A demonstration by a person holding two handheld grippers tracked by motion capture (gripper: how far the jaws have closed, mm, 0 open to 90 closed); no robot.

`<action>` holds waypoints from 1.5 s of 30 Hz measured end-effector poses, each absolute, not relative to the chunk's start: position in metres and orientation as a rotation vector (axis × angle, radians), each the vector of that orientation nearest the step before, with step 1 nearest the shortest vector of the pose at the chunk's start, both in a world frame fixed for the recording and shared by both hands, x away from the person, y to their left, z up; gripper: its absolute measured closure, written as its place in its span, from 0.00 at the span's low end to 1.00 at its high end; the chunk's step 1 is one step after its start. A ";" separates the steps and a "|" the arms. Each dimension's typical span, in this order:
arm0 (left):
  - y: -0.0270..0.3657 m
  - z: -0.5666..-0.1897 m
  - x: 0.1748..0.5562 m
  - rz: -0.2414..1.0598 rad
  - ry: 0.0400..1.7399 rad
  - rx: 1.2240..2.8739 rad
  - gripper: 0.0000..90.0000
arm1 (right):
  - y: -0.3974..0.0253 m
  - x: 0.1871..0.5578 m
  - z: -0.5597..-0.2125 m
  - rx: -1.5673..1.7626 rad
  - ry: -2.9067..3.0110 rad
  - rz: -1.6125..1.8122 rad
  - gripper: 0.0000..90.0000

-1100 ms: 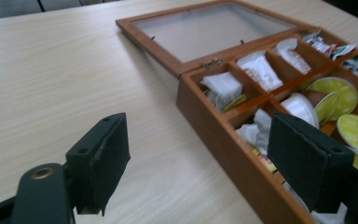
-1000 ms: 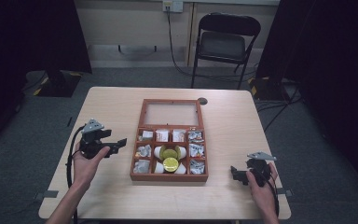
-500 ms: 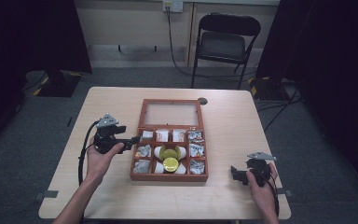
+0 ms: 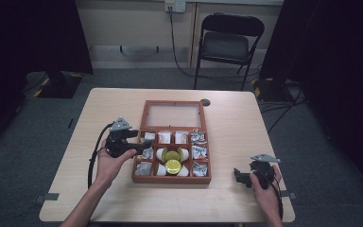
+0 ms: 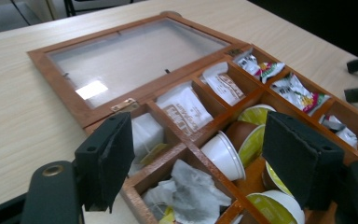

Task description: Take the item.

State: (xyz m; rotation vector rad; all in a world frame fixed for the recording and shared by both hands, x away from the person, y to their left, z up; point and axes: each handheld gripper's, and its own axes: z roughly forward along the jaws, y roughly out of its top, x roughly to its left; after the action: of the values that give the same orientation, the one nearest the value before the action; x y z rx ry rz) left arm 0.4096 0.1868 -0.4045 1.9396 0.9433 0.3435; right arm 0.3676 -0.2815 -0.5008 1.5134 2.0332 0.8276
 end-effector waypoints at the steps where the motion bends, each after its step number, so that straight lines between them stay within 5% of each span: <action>1: 0.185 -0.405 0.409 0.339 0.939 1.942 0.27 | -0.281 0.368 -0.501 1.513 2.034 0.828 0.00; 45: 0.096 -0.446 0.398 0.128 0.674 2.215 0.35 | -0.281 0.367 -0.501 1.515 2.030 0.827 0.00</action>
State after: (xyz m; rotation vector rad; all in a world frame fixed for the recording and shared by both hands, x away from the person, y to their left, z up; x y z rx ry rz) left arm 0.3980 0.0965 -0.4463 2.2153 0.6742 0.1276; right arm 0.3671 -0.2813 -0.5008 1.5153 2.0304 0.8273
